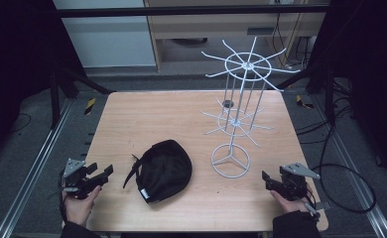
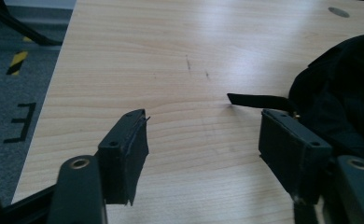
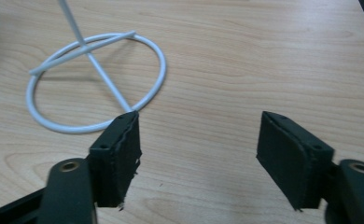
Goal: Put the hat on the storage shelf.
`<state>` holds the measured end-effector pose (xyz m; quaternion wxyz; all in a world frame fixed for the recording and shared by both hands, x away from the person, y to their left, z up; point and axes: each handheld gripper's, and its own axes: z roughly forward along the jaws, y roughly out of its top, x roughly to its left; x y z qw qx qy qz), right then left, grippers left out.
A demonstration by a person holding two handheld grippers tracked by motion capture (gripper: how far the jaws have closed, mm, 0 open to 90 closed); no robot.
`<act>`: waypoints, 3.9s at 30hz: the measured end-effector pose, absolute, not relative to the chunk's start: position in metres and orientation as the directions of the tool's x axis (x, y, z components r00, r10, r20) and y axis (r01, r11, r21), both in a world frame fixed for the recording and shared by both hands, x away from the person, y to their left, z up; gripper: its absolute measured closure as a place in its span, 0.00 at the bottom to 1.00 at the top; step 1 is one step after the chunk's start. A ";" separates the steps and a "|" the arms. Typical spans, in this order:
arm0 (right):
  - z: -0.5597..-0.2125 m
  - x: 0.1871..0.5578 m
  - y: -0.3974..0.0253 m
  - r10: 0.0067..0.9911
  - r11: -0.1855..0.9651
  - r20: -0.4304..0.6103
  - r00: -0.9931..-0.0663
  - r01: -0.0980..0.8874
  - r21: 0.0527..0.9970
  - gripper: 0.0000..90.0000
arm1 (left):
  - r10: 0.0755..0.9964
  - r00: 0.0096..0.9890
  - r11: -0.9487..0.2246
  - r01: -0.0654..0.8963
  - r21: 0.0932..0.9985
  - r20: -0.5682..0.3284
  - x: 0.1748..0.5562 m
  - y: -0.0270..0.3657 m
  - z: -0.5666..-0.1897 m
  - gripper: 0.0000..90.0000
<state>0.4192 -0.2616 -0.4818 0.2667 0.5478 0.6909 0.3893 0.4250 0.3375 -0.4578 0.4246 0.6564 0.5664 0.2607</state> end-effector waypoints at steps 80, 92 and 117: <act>-0.485 0.482 -0.031 0.792 0.298 0.127 -0.597 0.560 0.773 0.74 | 0.897 0.402 -0.196 0.734 0.650 -0.183 0.416 0.251 -0.479 0.75; -0.457 0.464 -0.039 0.743 0.271 0.104 -0.661 0.439 0.857 0.93 | 0.901 0.381 -0.167 0.747 0.644 -0.208 0.422 0.249 -0.479 0.91; -0.463 0.418 -0.053 0.621 0.379 0.006 -0.784 0.307 0.873 0.89 | 0.893 0.403 -0.153 0.691 0.707 -0.201 0.450 0.233 -0.481 0.84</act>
